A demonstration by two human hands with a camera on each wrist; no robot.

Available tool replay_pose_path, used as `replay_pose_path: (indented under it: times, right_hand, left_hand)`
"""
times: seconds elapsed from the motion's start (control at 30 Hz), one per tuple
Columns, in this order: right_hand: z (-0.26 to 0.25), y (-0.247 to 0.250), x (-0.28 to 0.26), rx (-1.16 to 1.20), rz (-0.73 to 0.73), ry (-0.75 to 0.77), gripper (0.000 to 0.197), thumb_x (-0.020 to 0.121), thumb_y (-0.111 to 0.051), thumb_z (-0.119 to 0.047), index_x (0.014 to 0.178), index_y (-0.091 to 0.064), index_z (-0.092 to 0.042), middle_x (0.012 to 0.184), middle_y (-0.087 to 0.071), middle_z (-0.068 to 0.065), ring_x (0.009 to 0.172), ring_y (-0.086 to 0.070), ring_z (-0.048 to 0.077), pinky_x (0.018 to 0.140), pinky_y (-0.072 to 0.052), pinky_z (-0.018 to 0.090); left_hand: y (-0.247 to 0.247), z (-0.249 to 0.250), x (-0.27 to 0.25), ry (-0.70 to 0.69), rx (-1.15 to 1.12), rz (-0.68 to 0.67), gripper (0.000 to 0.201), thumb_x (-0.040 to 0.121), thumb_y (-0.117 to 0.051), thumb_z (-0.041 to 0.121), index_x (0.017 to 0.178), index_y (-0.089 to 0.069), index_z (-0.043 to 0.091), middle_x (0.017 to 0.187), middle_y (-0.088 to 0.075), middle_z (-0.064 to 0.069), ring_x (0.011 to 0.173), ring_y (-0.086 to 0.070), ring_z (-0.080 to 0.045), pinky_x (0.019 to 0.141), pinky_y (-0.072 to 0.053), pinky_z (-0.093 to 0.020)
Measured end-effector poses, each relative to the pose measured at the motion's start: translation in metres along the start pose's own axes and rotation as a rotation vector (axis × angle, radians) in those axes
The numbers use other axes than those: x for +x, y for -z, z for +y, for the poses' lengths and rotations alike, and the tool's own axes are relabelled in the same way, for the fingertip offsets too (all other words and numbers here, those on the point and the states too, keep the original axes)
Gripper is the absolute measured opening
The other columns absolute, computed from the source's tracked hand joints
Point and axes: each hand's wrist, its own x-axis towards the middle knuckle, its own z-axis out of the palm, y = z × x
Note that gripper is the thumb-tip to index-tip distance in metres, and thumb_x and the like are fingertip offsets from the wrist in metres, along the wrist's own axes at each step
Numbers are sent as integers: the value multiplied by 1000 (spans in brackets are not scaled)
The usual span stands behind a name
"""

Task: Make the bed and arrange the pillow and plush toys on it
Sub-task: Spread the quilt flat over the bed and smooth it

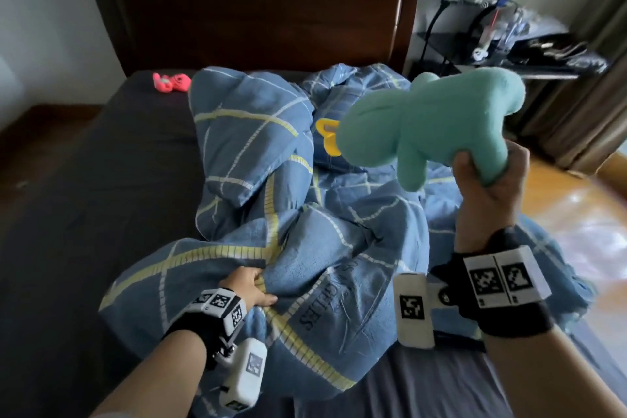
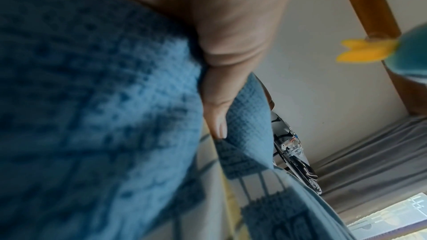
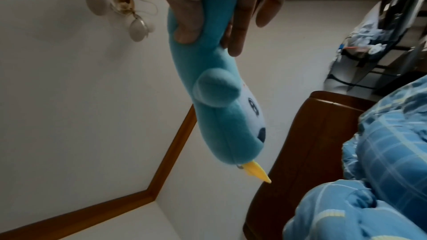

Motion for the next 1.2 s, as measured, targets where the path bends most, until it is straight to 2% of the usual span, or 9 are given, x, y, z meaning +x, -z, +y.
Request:
replay_pose_path:
  times: [0.1, 0.2, 0.33, 0.5, 0.63, 0.8, 1.0, 1.13, 1.2]
  right_hand:
    - [-15, -48, 19, -42, -38, -8, 37, 74, -61, -31, 103, -42, -19, 86, -45, -12, 69, -45, -13, 63, -37, 4]
    - [-11, -111, 38, -308, -505, -175, 60, 84, -61, 0, 133, -27, 7, 125, -44, 20, 101, -52, 16, 92, -45, 24]
    - [20, -121, 16, -708, -904, -342, 67, 91, -56, -20, 146, -19, -11, 152, -24, 15, 138, -30, 30, 110, -30, 39]
    - [89, -50, -53, -979, -967, -627, 77, 70, -66, -51, 135, -45, -15, 140, -43, 18, 128, -44, 30, 99, -38, 31]
    - [112, -10, -88, -1076, -952, -738, 61, 82, -65, -36, 137, -44, -21, 146, -37, 11, 136, -35, 28, 112, -26, 28]
    - [123, -2, -96, -1093, -973, -728, 53, 80, -69, -35, 129, -53, -21, 139, -47, 9, 130, -42, 27, 110, -32, 31]
    - [142, 2, -102, -948, -1098, -702, 30, 70, -78, -29, 92, -61, -39, 125, -58, 11, 118, -54, 28, 104, -41, 38]
    - [121, 2, -111, -998, -1308, -598, 90, 45, -73, -72, 124, -54, -34, 136, -48, 1, 127, -45, 22, 109, -35, 40]
    - [112, 7, -122, -1091, -1312, -537, 77, 63, -70, -64, 132, -44, -42, 149, -28, -3, 140, -24, 22, 116, -20, 44]
  left_hand:
    - [8, 1, -9, 38, 86, -20, 65, 69, -78, 33, 125, -56, 11, 118, -67, -2, 112, -61, -19, 102, -46, -32]
    - [29, 5, -18, 53, 142, 6, 65, 73, -75, 36, 129, -52, 14, 125, -63, -1, 119, -57, -19, 104, -42, -28]
    - [55, 0, -19, 58, 124, -1, 69, 72, -75, 36, 131, -51, 11, 127, -62, -5, 120, -56, -22, 104, -43, -34]
    - [56, -10, -24, 12, 224, 22, 49, 79, -69, 30, 121, -57, 8, 122, -63, -7, 117, -57, -23, 88, -44, -23]
    - [42, -12, -28, 15, 209, 45, 47, 75, -74, 32, 114, -61, 10, 114, -67, -7, 110, -62, -24, 92, -47, -29]
    - [33, -10, -33, 31, 247, 48, 52, 73, -73, 40, 118, -59, 19, 119, -65, -6, 114, -58, -28, 99, -46, -34]
    - [35, -11, -41, 33, 263, 58, 59, 74, -70, 45, 125, -53, 21, 123, -62, -6, 117, -56, -29, 101, -44, -38]
    - [37, -17, -52, -8, 222, 35, 17, 82, -66, 35, 81, -61, 19, 96, -65, -7, 103, -62, -28, 79, -44, -27]
    - [38, -20, -57, -21, 177, 42, 16, 86, -62, 31, 80, -62, 16, 89, -62, -10, 96, -62, -27, 72, -37, -25]
